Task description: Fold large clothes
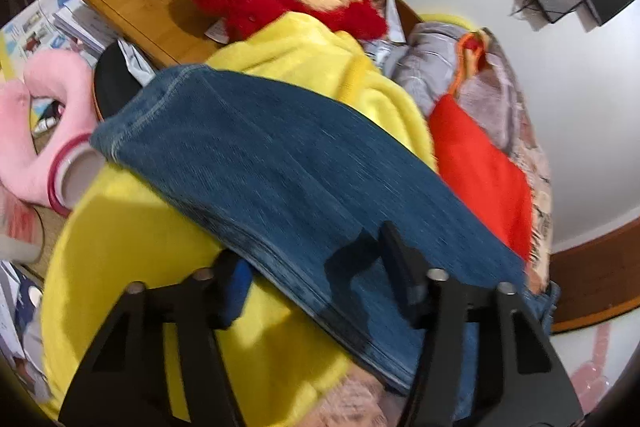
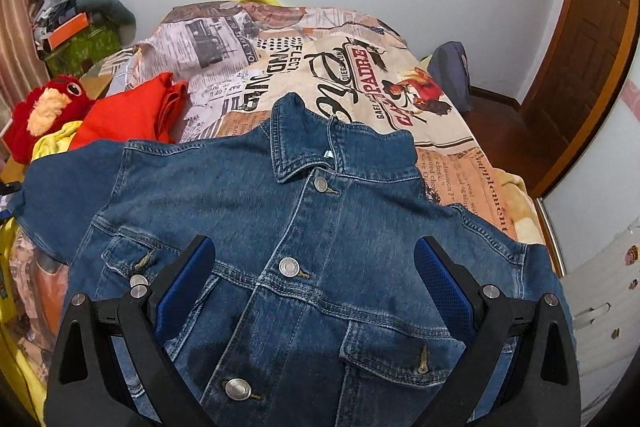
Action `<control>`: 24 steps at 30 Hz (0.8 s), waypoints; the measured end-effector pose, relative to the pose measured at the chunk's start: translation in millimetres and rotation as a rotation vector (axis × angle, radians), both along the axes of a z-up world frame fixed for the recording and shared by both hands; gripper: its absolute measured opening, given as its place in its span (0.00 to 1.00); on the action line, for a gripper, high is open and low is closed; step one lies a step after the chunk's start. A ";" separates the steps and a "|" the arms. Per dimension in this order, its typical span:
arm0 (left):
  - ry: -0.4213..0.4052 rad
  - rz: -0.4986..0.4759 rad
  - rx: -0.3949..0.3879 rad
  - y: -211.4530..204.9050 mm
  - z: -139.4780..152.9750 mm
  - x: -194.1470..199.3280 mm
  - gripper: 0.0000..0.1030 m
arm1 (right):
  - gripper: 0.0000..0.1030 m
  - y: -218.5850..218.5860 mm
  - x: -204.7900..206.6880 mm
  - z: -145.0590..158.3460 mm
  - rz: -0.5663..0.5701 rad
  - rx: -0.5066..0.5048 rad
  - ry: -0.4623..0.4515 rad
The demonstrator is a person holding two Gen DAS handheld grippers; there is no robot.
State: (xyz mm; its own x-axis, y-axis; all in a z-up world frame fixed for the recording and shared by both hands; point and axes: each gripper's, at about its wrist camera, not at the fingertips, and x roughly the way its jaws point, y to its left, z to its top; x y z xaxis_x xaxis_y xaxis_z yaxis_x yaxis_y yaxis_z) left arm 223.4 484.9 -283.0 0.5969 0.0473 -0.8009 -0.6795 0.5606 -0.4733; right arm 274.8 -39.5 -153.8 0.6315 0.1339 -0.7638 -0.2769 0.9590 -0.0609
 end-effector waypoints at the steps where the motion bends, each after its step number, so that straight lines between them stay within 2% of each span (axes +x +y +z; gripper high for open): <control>1: 0.010 0.004 0.011 1.3 -0.6 1.6 0.44 | 0.96 0.6 -0.7 1.1 -0.001 0.000 -0.003; 3: 0.033 0.005 0.038 2.0 0.5 6.6 0.35 | 0.96 -0.2 -2.7 5.3 -0.001 -0.001 -0.013; 5: 0.059 0.006 0.065 0.2 4.9 9.8 0.19 | 0.96 -2.8 -5.1 9.8 -0.005 0.004 -0.023; 7: 0.069 -0.005 0.101 -4.8 14.7 13.0 0.13 | 0.96 -5.0 -7.8 14.0 -0.008 0.011 -0.029; 10: 0.073 -0.040 0.215 -23.5 45.5 16.1 0.12 | 0.96 -11.3 -11.3 20.7 -0.016 0.028 -0.041; 12: 0.028 -0.075 0.274 -40.1 75.6 18.0 0.11 | 0.96 -15.6 -13.1 23.7 -0.020 0.037 -0.047; 18: -0.136 -0.195 0.390 -98.0 159.3 38.0 0.07 | 0.96 -27.9 -18.6 33.2 -0.027 0.051 -0.078; 24: -0.288 -0.357 0.414 -181.9 214.2 70.4 0.06 | 0.96 -46.5 -20.0 56.5 -0.023 0.082 -0.143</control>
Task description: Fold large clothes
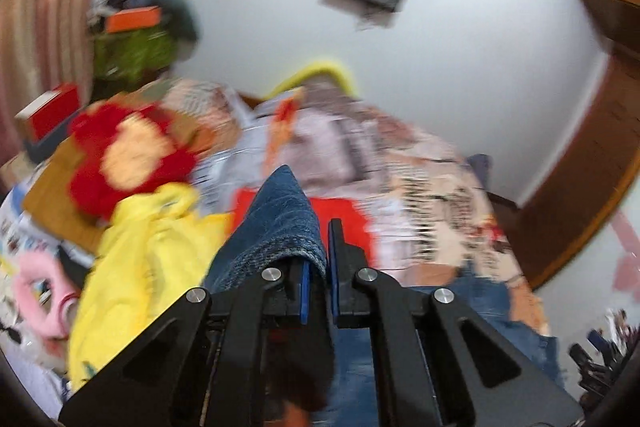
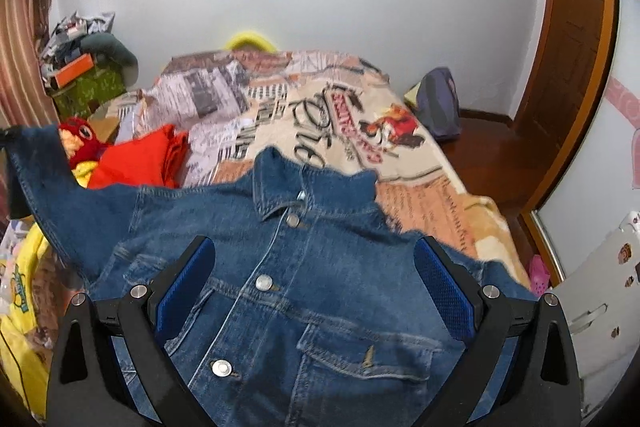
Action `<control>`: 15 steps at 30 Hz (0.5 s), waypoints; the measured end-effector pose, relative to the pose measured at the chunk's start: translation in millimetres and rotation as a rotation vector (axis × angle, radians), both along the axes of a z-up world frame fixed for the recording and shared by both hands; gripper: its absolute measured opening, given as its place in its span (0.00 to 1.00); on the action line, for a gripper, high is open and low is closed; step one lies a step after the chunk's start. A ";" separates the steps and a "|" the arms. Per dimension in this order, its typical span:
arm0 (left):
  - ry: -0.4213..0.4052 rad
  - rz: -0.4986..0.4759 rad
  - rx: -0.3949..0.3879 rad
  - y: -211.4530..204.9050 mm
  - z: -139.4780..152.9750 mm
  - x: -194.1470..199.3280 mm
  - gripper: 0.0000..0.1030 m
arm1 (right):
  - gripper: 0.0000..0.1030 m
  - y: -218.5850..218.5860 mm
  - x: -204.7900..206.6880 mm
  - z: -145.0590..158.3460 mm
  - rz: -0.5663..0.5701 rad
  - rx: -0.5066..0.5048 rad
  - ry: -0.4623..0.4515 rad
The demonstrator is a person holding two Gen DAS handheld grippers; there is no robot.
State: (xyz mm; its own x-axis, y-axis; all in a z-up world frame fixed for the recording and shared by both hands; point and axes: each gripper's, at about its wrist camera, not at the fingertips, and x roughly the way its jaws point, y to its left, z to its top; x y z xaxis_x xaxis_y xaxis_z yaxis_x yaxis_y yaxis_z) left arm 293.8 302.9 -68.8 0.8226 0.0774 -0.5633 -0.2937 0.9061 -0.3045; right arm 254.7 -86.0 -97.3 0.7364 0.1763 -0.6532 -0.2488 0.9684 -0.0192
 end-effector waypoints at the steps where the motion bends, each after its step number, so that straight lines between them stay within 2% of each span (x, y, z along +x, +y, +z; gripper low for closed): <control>1: -0.010 -0.027 0.004 -11.7 4.7 3.4 0.06 | 0.96 -4.6 0.2 4.6 -0.003 0.002 -0.016; 4: -0.030 -0.121 0.043 -64.3 13.7 22.0 0.06 | 0.96 -16.7 -1.5 11.5 -0.013 0.006 -0.043; 7: -0.013 -0.210 0.044 -109.3 7.6 38.9 0.06 | 0.96 -28.2 -3.3 10.6 -0.017 0.015 -0.040; 12: 0.086 -0.374 0.063 -188.8 -29.6 62.3 0.06 | 0.96 -43.6 -5.7 -3.7 -0.018 -0.021 -0.011; 15: 0.182 -0.483 0.104 -238.2 -64.2 71.0 0.06 | 0.96 -52.1 -5.4 -11.3 -0.021 -0.044 0.011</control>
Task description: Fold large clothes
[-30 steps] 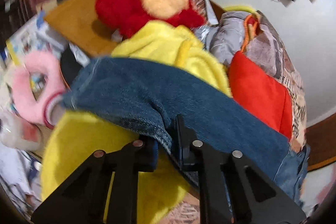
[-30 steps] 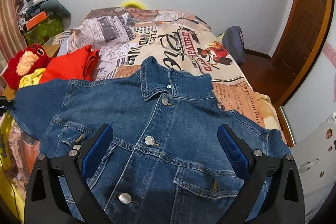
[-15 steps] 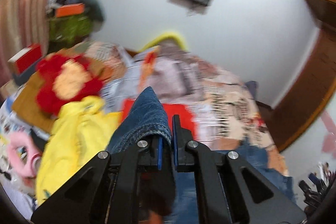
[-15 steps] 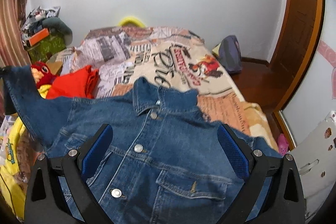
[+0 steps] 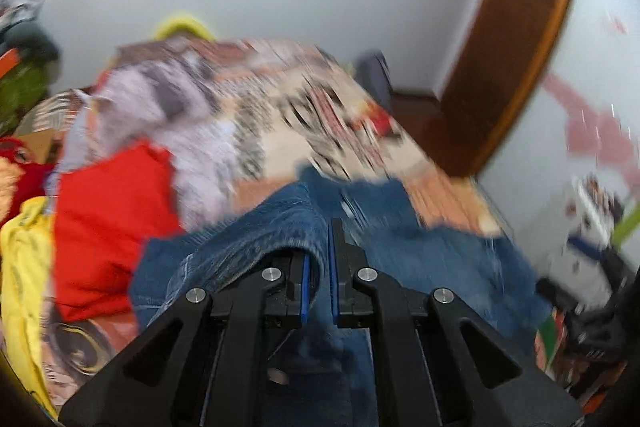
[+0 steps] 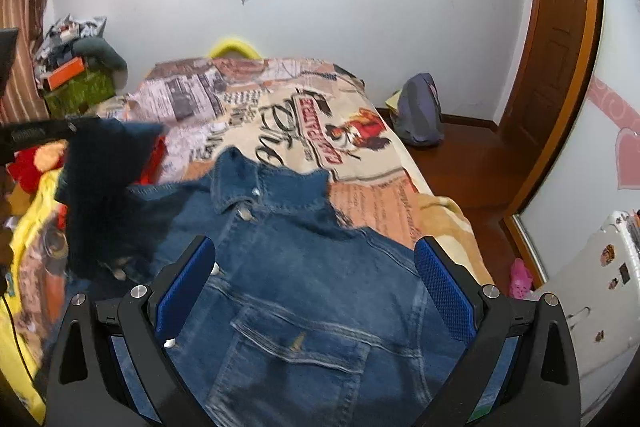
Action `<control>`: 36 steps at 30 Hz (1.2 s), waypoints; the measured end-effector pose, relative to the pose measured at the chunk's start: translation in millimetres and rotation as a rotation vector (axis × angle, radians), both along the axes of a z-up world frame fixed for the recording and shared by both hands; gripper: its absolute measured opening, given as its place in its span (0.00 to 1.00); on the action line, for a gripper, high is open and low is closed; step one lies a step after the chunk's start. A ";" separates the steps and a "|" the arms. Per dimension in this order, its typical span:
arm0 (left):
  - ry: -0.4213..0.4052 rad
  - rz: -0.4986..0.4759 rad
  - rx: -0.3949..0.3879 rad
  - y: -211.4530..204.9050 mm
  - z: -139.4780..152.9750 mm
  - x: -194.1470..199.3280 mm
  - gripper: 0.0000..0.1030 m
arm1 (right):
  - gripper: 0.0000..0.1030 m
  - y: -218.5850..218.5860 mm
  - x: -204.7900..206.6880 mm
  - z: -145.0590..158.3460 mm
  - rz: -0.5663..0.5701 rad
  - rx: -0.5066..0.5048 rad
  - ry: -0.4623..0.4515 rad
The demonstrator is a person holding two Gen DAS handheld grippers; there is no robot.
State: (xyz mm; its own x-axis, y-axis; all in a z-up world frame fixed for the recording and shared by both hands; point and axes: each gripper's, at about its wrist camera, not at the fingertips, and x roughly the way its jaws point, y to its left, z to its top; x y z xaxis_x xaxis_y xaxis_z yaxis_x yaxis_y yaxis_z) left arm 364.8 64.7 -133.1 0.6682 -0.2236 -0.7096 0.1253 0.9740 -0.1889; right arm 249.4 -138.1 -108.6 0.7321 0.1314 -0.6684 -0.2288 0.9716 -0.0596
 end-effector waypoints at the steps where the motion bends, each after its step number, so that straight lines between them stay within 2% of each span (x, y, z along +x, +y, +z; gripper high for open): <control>1: 0.027 -0.028 0.018 -11.7 -10.8 1.0 0.06 | 0.96 -2.6 -0.9 -0.8 0.001 -0.001 0.007; 4: 0.120 -0.122 0.051 -49.2 -47.5 -4.2 0.06 | 0.96 -8.3 -2.5 -4.6 0.013 0.008 0.034; 6: 0.161 -0.161 0.074 -66.0 -63.1 -7.8 0.07 | 0.96 -8.9 -4.3 -5.7 0.021 0.007 0.037; 9: 0.187 -0.204 0.114 -79.7 -75.6 -20.6 0.13 | 0.96 -9.0 -11.5 -5.9 0.034 -0.014 0.034; 11: 0.187 -0.219 0.108 -78.9 -74.9 -30.3 0.33 | 0.96 -5.9 -11.8 -7.8 0.046 -0.029 0.040; 12: 0.184 -0.215 0.103 -75.0 -73.0 -35.5 0.39 | 0.96 -3.7 -12.1 -8.5 0.053 -0.034 0.043; 13: 0.176 -0.204 0.100 -68.2 -69.2 -40.1 0.48 | 0.96 -1.0 -11.7 -9.2 0.064 -0.039 0.047; 14: 0.169 -0.192 0.101 -60.7 -64.3 -43.0 0.52 | 0.96 2.9 -11.2 -9.2 0.078 -0.044 0.051; 18: 0.115 -0.112 0.107 -23.8 -45.3 -59.4 0.55 | 0.96 24.2 -9.9 -4.4 0.141 -0.045 0.041; 21: 0.062 0.001 0.133 17.2 -30.6 -75.1 0.65 | 0.96 47.8 -8.0 -0.2 0.204 -0.049 0.028; 25: 0.036 0.129 0.182 66.6 -25.4 -93.2 0.66 | 0.96 88.3 -7.7 -1.6 0.315 -0.069 0.027; 28: 0.049 0.198 0.199 98.3 -33.3 -104.6 0.68 | 0.96 125.3 -4.6 -14.7 0.404 -0.117 0.050; 34: 0.140 0.281 0.124 144.5 -67.2 -119.1 0.68 | 0.95 191.1 5.5 -59.5 0.598 -0.277 0.185; 36: 0.168 0.302 0.111 154.0 -79.8 -122.4 0.68 | 0.95 204.9 6.6 -72.7 0.644 -0.340 0.204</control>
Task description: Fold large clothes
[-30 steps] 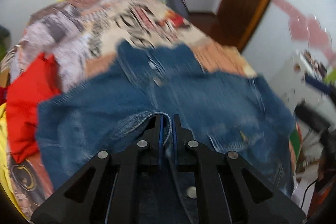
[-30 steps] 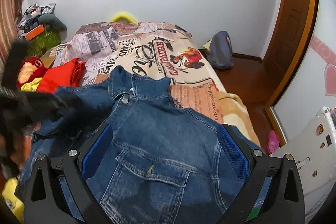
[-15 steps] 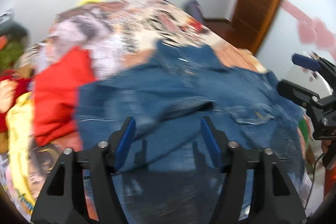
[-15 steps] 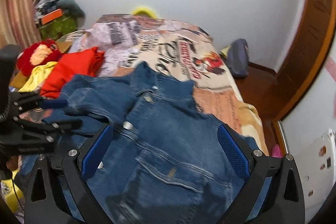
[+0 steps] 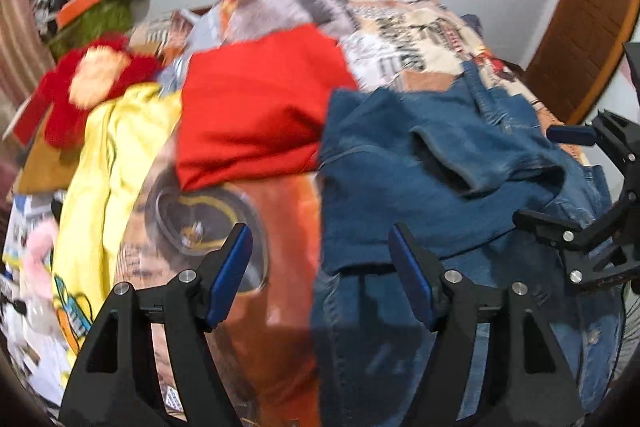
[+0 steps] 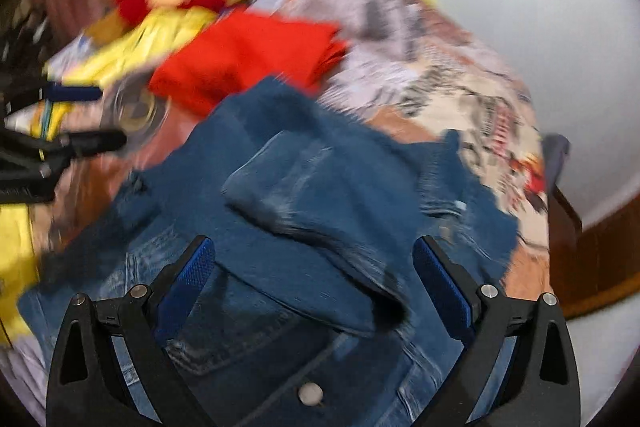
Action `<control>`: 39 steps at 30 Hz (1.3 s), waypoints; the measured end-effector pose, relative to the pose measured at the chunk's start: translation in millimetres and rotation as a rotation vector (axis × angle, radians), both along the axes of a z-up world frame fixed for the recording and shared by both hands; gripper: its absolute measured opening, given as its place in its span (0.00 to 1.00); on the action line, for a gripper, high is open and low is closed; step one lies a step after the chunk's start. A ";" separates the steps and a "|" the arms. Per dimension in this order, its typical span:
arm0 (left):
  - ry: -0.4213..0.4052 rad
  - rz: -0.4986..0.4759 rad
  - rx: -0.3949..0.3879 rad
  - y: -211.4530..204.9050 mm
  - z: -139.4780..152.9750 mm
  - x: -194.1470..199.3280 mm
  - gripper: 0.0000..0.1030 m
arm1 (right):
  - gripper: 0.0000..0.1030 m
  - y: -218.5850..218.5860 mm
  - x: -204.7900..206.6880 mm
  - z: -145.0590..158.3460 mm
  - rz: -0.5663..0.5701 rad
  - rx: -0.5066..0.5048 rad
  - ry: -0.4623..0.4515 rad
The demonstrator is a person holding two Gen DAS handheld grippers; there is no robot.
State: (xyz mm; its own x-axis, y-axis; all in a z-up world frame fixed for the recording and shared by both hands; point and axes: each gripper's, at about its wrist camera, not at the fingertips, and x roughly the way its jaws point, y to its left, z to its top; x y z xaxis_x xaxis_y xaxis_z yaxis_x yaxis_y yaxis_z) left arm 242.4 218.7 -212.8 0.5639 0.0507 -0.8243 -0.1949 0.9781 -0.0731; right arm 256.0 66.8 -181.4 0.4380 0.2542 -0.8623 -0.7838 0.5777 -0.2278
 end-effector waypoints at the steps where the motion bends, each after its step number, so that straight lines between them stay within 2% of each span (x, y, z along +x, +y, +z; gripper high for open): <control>1: 0.008 0.007 -0.006 2.9 -5.1 -1.8 0.68 | 0.95 6.1 1.9 -4.8 0.013 -0.031 -0.007; 4: 0.039 0.032 -0.040 12.0 -23.0 -7.1 0.68 | 0.93 18.1 9.6 -17.4 0.031 -0.074 -0.010; 6: 0.065 0.038 -0.061 15.7 -33.4 -7.5 0.68 | 0.80 21.8 16.1 -22.6 0.038 -0.077 0.013; 7: 0.082 0.038 -0.071 16.9 -39.9 -7.8 0.68 | 0.76 22.1 20.0 -23.3 0.036 -0.058 0.048; 9: 0.127 0.025 -0.097 17.1 -54.3 -5.6 0.68 | 0.53 20.6 27.7 -22.4 0.019 0.006 0.101; 11: 0.164 0.008 -0.132 15.8 -66.8 -2.2 0.68 | 0.41 20.4 30.4 -22.2 0.015 0.046 0.140; 13: 0.192 0.004 -0.158 14.4 -77.9 3.0 0.68 | 0.31 20.1 29.1 -21.4 0.013 0.065 0.134; 15: 0.192 0.003 -0.139 10.5 -81.1 7.3 0.68 | 0.20 15.8 26.1 -17.1 0.004 0.079 0.119; 17: 0.192 -0.003 -0.110 3.8 -81.0 14.3 0.70 | 0.19 11.3 26.5 -7.2 -0.018 0.113 0.089; 20: 0.193 -0.005 -0.069 -3.7 -81.1 24.5 0.70 | 0.17 -9.4 31.0 24.9 -0.096 0.202 0.004; 25: 0.188 0.035 -0.079 -2.5 -76.1 36.1 0.70 | 0.14 -67.1 50.8 93.2 -0.282 0.384 -0.127; 27: 0.177 0.063 -0.062 -1.2 -73.3 37.0 0.70 | 0.10 -98.6 53.4 120.0 -0.353 0.456 -0.179; 29: 0.176 0.076 -0.052 0.9 -70.8 38.0 0.70 | 0.09 -127.4 51.3 135.9 -0.407 0.523 -0.203; 33: 0.185 0.094 -0.041 0.3 -70.7 36.4 0.70 | 0.09 -174.1 45.5 137.7 -0.505 0.562 -0.232; 36: 0.182 0.095 -0.045 -2.0 -68.5 32.6 0.73 | 0.09 -195.4 43.5 118.5 -0.555 0.569 -0.172; 39: 0.195 0.095 0.001 -9.5 -69.4 32.4 0.73 | 0.09 -209.7 41.0 88.6 -0.602 0.540 -0.106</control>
State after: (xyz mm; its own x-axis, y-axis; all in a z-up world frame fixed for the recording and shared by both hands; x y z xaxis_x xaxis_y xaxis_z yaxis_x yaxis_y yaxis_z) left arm 274.8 209.2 -282.2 0.3869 0.0970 -0.9170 -0.2965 0.9547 -0.0241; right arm 297.0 -143.0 -92.8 0.7047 0.3174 -0.6345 -0.2934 0.9447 0.1467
